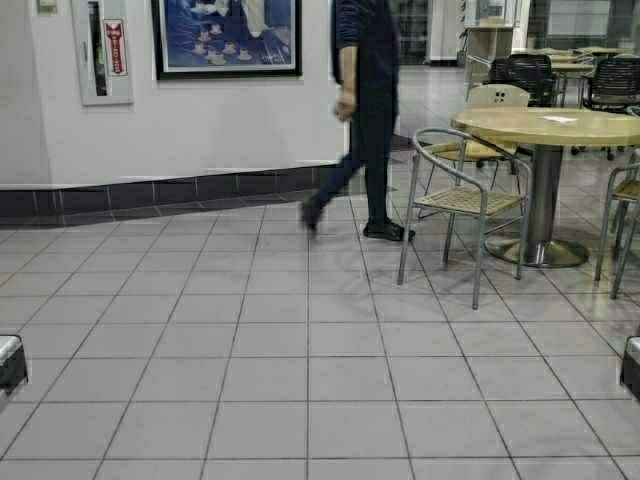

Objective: Push the chairs under the table

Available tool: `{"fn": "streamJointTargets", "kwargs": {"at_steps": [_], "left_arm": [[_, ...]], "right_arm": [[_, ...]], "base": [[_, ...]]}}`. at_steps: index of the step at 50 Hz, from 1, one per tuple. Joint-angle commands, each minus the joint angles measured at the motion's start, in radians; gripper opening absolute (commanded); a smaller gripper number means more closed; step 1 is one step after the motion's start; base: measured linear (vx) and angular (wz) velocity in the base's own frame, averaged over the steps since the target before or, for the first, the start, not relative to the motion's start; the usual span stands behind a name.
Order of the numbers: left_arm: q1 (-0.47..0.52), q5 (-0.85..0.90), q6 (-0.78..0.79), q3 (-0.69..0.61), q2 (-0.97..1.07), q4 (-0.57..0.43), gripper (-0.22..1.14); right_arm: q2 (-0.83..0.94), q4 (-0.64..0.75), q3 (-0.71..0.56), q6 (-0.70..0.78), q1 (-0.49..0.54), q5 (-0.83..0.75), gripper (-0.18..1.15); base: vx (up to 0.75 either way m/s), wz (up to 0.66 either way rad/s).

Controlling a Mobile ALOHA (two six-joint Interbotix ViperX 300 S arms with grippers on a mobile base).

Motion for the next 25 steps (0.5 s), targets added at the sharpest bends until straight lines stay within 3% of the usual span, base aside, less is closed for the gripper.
{"fn": "streamJointTargets", "kwargs": {"at_steps": [1,7,25], "left_arm": [[-0.012,0.04,-0.021,-0.012,-0.014,-0.002,-0.04],[-0.012,0.043,-0.021,-0.015,-0.014,-0.002,0.04],[-0.012,0.043,-0.025,-0.012,-0.006,-0.002,0.03]], "right_arm": [[0.006,0.005,0.003,0.015,0.006,0.008,0.01],[0.003,0.005,0.0,0.02,0.006,0.028,0.05],[0.028,-0.005,-0.002,0.012,0.006,0.032,0.05]], "base": [[0.0,0.0],[0.0,0.0],[0.05,0.01]]}}
